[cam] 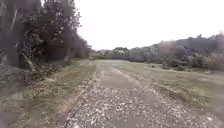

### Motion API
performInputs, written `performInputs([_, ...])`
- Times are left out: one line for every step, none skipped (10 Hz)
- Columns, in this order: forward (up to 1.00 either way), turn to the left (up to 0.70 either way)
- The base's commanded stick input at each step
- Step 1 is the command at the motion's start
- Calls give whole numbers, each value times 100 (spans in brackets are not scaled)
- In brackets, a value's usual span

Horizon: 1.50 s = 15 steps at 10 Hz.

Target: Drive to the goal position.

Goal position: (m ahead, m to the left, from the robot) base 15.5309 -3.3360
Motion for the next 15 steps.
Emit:
performInputs([60,0])
performInputs([60,0])
performInputs([60,0])
performInputs([60,0])
performInputs([60,0])
performInputs([60,0])
performInputs([60,0])
performInputs([60,0])
performInputs([60,0])
performInputs([60,0])
performInputs([60,0])
performInputs([60,0])
performInputs([60,0])
performInputs([60,0])
performInputs([60,0])
